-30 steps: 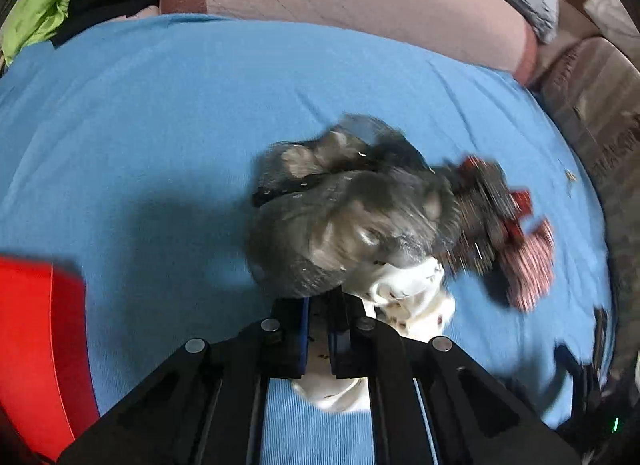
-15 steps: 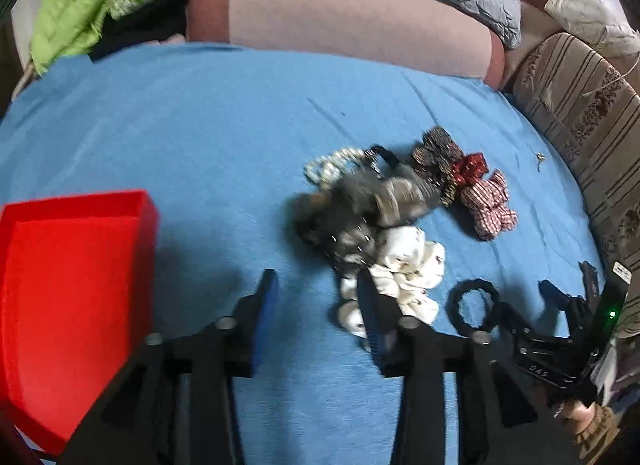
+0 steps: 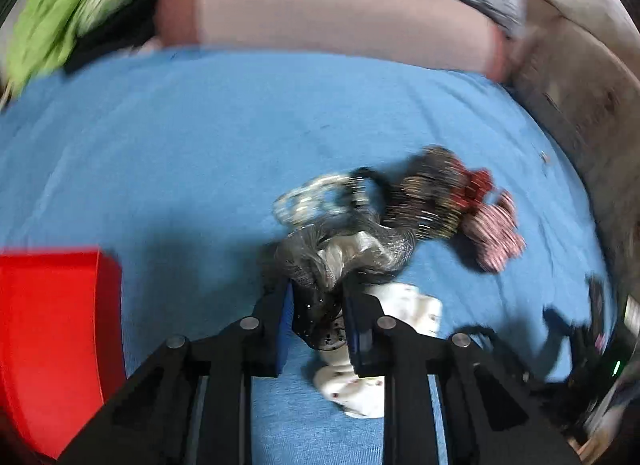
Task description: Organize jewelry
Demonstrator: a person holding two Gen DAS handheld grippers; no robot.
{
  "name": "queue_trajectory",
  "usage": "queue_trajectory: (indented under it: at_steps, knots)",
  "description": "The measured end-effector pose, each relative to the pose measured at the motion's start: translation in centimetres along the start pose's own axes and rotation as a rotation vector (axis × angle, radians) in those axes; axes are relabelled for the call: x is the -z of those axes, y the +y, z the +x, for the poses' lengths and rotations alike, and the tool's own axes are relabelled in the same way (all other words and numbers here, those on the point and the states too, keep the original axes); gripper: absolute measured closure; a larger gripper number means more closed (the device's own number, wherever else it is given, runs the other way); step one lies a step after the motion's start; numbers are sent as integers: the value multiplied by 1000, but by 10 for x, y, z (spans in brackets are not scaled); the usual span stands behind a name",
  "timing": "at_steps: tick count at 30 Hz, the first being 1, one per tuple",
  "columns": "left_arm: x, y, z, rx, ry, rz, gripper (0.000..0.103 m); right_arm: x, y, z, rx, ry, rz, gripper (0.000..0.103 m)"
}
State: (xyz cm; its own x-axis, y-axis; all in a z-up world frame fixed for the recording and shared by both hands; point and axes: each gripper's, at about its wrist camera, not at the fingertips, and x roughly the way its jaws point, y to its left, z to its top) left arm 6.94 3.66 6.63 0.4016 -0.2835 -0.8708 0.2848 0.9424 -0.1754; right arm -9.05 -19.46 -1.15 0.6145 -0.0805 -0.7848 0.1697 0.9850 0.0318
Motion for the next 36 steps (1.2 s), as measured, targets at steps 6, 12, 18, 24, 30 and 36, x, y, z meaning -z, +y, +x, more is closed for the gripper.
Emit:
queue_trajectory:
  at_steps: [6,12,18,24,30,36]
  knots:
    - [21,49,-5,-84,29,-97,80,0,0,0,2,0,0,0]
    - [44,54,-26,-84,11,-114,71,0,0,1,2,0,1,0]
    - [70,40,-64,-120,-61,-74,59,0,-1,1,2,0,1,0]
    - [92,26,-103,-225,-157,-6,53,-3,-3,1,1,17,2,0]
    - [112,11,-125,-278,-208,23,39,-5,-1,-25,-12,22,64,1]
    - [124,-3,-127,-279,-201,32,38,-3,15,-61,-20,-24,66,1]
